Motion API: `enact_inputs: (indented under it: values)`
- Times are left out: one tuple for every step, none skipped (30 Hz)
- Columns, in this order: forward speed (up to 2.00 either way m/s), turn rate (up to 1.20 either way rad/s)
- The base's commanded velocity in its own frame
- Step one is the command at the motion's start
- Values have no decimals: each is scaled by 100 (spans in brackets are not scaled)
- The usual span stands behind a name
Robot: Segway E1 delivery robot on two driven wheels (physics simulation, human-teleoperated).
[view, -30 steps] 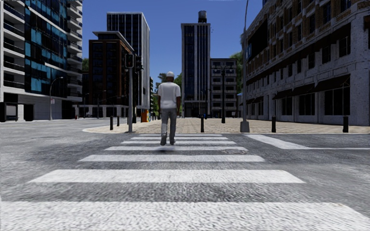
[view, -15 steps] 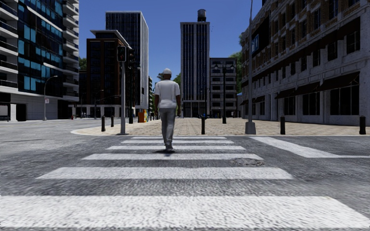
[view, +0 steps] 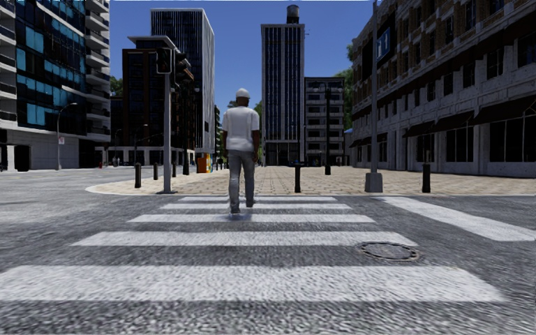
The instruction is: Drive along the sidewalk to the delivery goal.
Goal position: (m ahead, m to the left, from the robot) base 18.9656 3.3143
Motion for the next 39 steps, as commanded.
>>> enact_inputs:
  values:
    - [140,0]
    - [140,0]
    - [140,0]
    - [140,0]
    - [140,0]
    - [140,0]
    - [140,0]
    - [140,0]
    - [140,0]
    - [140,0]
    - [140,0]
    - [140,0]
    - [140,0]
    - [140,10]
    - [140,15]
    - [140,17]
    - [140,18]
    - [140,18]
    - [142,18]
    - [144,18]
    - [147,18]
    - [147,18]
    - [148,18]
    - [148,18]
    - [148,19]
    - [148,19]
    - [148,25]
    - [148,27]
    - [149,28]
    - [150,28]
    - [150,28]
    - [150,28]
    - [150,28]
    - [151,28]
    - [151,28]
    - [151,28]
    - [152,28]
    - [152,28]
    - [152,28]
